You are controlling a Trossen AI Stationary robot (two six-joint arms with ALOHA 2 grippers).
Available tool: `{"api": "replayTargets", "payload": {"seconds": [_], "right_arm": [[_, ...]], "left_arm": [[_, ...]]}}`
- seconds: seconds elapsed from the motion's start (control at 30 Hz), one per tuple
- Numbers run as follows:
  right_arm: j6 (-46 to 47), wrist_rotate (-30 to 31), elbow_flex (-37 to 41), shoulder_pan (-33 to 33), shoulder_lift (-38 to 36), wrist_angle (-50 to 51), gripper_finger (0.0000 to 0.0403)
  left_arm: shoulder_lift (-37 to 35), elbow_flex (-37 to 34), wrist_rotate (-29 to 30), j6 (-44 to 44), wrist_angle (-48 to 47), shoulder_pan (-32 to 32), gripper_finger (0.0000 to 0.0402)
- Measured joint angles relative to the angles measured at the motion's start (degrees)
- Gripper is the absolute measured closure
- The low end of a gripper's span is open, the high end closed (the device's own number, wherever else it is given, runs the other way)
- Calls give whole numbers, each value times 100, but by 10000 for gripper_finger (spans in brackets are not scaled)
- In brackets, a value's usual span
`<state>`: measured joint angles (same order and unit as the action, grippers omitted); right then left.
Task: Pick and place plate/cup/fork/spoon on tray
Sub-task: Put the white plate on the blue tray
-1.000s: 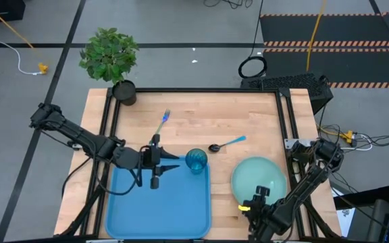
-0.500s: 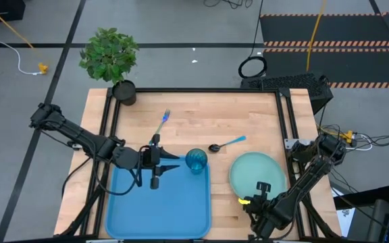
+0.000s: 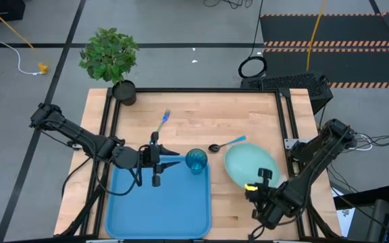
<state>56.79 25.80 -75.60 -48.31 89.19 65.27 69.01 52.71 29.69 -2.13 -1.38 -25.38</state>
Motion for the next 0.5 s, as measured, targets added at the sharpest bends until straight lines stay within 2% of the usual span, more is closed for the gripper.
{"api": "replayTargets", "payload": {"seconds": [0.27, 0.4, 0.5], "right_arm": [[-1065, 958, -918, 146, 2, 272, 402], [-1791, 1394, -1176, 223, 0, 39, 403], [-2691, 1503, -1297, 293, 2, -360, 403]], "left_arm": [[0, 0, 4, 332, 26, 0, 273], [0, 0, 4, 511, 116, 2, 273], [0, 20, 5, 708, 196, 2, 273]]}}
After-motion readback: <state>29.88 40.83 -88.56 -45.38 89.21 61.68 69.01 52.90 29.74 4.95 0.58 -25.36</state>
